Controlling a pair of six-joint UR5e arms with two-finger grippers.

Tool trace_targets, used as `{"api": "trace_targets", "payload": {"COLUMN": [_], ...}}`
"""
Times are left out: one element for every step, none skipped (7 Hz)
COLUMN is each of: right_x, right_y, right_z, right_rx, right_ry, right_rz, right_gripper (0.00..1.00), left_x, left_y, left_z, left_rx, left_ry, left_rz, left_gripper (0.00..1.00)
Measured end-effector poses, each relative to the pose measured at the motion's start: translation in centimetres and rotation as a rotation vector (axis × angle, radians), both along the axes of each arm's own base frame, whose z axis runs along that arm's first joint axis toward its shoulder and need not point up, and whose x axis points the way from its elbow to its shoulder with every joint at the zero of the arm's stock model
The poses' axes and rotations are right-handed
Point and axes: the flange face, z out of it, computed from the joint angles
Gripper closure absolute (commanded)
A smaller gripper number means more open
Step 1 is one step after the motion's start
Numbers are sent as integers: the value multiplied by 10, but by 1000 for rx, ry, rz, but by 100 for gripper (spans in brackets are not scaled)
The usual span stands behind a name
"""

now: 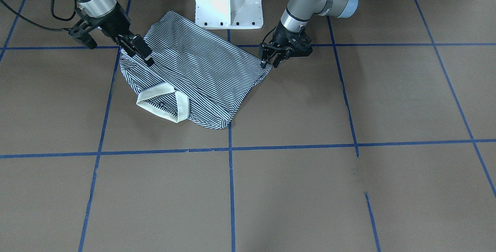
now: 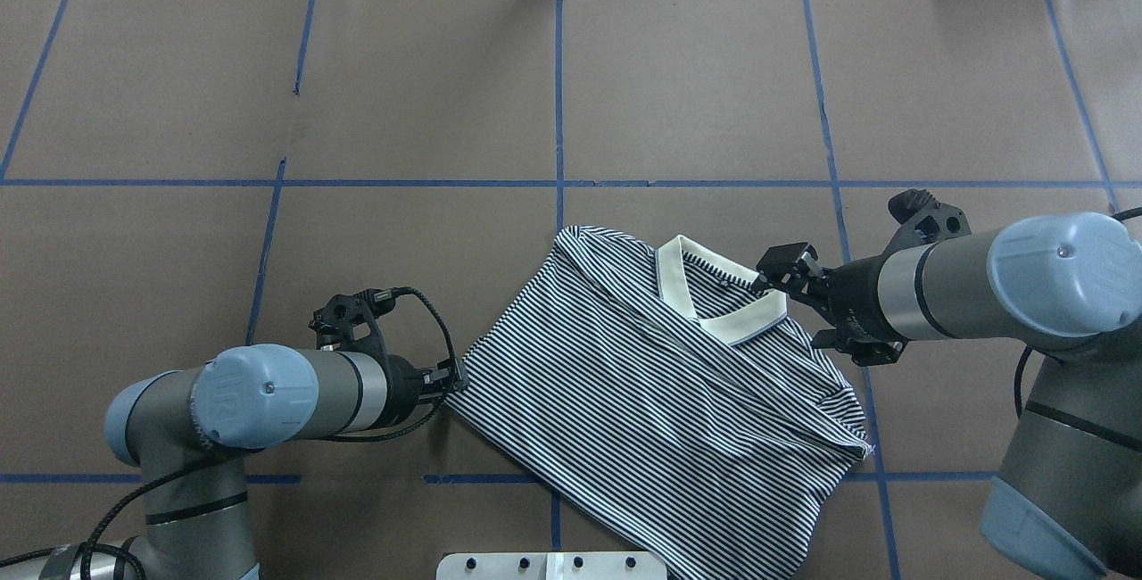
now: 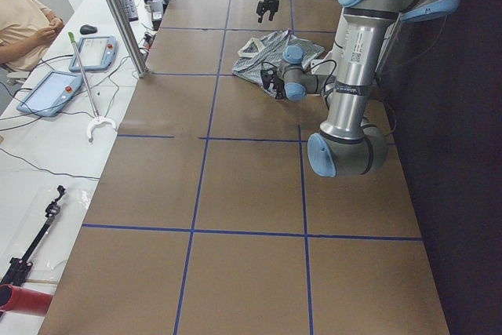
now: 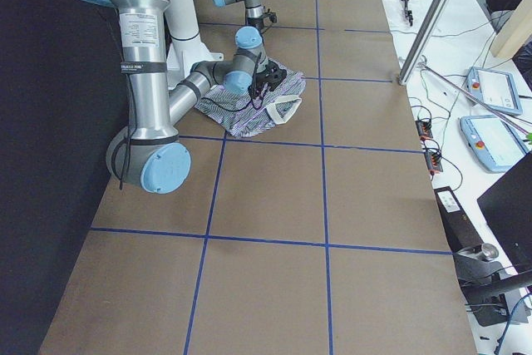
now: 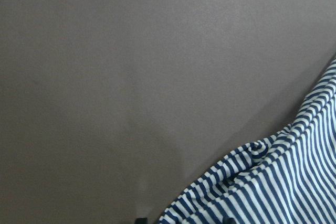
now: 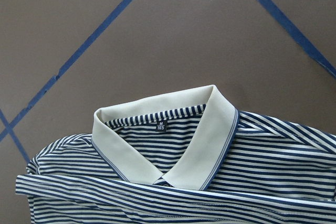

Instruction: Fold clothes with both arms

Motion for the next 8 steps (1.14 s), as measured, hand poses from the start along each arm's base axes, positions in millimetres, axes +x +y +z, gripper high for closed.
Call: {"api": "trace_targets", "payload": {"right_x": [0, 0, 0, 0, -1, -2, -5, -7], "right_y": [0, -1, -1, -1, -1, -2, -4, -6], "right_z": [0, 0, 0, 0, 1, 1, 0, -2], "right_rx": [0, 0, 0, -1, -2, -3, -2, -2], "right_ry": [0, 1, 1, 2, 3, 3, 2, -2], "right_rz": [1, 2, 3, 2, 2, 3, 3, 5], "right_gripper": [0, 0, 0, 0, 0, 0, 0, 0], "left_x": [1, 2, 2, 2, 1, -3, -9, -18], "left_y": [0, -1, -1, -1, -1, -2, -6, -18], "left_z": [1, 2, 2, 2, 2, 0, -5, -8], "left_rx": [-1, -1, -1, -2, -2, 0, 10, 44], "left_ry": [-3, -5, -5, -5, -5, -7, -23, -56], "left_rz": [0, 0, -1, -1, -1, -3, -4, -5], "left_gripper": [66, 97, 100, 100, 100, 100, 100, 100]}}
